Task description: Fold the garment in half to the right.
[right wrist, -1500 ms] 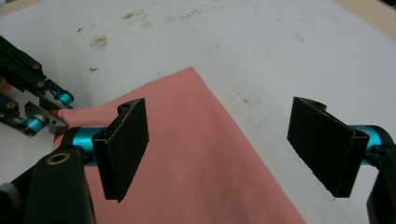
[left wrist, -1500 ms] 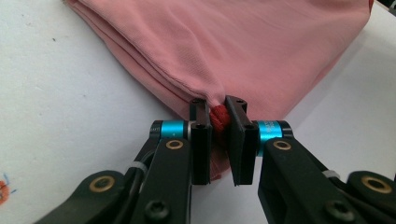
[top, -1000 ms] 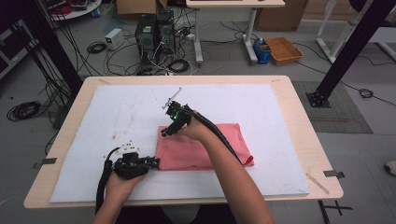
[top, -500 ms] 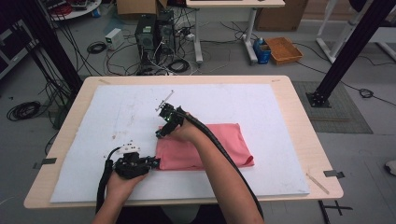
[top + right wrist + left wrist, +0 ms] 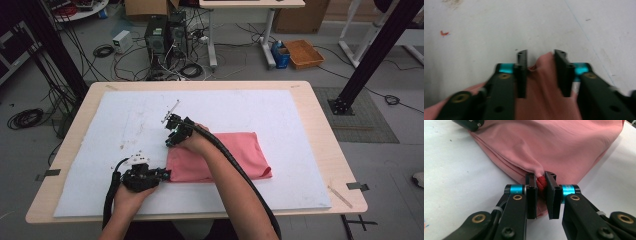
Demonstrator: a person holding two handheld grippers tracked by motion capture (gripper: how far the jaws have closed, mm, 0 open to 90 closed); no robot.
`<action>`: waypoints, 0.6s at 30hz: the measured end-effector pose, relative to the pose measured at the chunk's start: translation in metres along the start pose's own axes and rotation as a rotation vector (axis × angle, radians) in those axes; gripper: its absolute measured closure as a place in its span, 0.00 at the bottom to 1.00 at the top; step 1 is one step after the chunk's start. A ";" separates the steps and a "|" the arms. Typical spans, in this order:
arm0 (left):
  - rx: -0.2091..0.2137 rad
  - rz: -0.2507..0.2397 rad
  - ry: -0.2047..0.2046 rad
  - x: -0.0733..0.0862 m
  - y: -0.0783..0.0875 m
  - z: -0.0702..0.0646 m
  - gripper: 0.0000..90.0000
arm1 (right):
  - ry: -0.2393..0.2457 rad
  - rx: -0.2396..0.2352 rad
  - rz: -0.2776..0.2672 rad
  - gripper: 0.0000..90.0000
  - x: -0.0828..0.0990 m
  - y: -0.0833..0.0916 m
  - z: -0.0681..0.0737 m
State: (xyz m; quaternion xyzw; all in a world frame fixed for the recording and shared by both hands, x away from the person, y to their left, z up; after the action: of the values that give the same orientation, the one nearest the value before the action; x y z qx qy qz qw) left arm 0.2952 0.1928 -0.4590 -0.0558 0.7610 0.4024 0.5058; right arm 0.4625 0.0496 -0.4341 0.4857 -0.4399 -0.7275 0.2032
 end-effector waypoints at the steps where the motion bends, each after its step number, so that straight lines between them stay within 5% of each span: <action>1: 0.000 -0.001 0.003 0.000 0.000 0.000 0.90 | 0.007 0.000 0.001 0.86 0.000 0.000 0.002; 6: -0.017 0.006 0.016 0.001 0.001 0.000 0.87 | 0.040 0.016 0.012 0.91 -0.001 0.001 0.005; 12: -0.065 0.036 0.022 0.002 0.003 -0.005 0.57 | 0.048 0.020 0.018 0.91 0.000 0.003 0.004; 16: -0.113 0.057 0.005 0.001 0.001 -0.013 0.57 | 0.055 0.019 0.020 0.91 0.001 0.004 0.003; 18: -0.123 0.073 -0.014 0.001 0.002 -0.014 0.66 | 0.061 0.019 0.022 0.92 0.001 0.004 0.004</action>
State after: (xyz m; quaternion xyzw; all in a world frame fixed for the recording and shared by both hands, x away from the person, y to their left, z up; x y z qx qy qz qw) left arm 0.2838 0.1853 -0.4563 -0.0562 0.7329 0.4670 0.4915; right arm 0.4582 0.0484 -0.4305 0.5045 -0.4458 -0.7060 0.2199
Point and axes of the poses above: each handheld gripper's, and its own axes: y roughly backward along the jaws, x roughly out of its underside, z roughly to its left, the point moved 1 cm from there along -y, roughly forward along the jaws, and after that the axes turned 9 degrees about -y, right-handed, at the moved point
